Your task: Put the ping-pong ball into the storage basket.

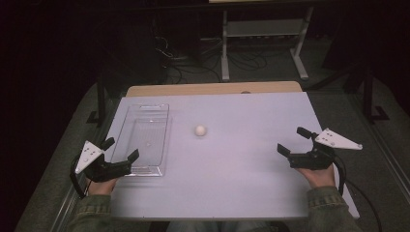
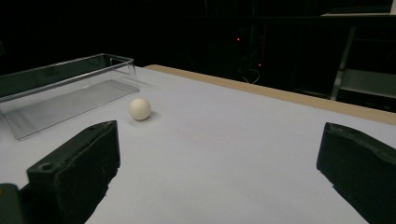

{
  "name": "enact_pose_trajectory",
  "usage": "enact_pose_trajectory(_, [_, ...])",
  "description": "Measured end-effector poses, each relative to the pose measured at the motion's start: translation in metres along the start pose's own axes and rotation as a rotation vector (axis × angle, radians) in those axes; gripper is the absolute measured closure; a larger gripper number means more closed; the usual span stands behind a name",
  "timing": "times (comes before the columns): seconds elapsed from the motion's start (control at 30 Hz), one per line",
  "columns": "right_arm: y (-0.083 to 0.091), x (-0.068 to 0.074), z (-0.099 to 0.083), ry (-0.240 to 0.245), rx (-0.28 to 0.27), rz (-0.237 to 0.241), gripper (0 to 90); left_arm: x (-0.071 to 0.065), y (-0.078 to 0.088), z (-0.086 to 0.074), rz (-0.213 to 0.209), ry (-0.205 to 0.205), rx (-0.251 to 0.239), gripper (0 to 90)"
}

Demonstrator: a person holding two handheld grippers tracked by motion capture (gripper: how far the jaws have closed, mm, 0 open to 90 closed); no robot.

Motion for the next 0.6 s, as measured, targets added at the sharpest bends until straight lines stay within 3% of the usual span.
enact_pose_trajectory(0.17, [-0.001,0.0014,-0.0013,-0.001,0.007,0.008,0.0,0.0,-0.0001,0.0004,-0.006,0.007,-0.003,0.0])
enact_pose_trajectory(0.47, [-0.0011,0.0021,-0.0039,-0.017,0.016,0.009,0.0,-0.0026,-0.0005,0.0015,-0.007,-0.018,0.001,0.0])
enact_pose_trajectory(0.53, [-0.0008,0.0021,-0.0031,-0.023,0.007,0.008,0.0,-0.0052,0.0,0.0032,-0.028,0.003,0.0,0.0])
enact_pose_trajectory(0.6, [-0.0013,0.0024,-0.0027,-0.014,0.007,0.007,0.0,-0.0035,-0.0013,0.0042,-0.012,0.013,-0.004,0.0])
Point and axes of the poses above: each handheld gripper's, and its own axes: y roughly backward along the jaws, z roughly out of its top, x roughly to its left, the point moved 8 cm from there along -y, roughly forward along the jaws, and after that the axes turned 15 degrees about y, right-handed, at the moved point
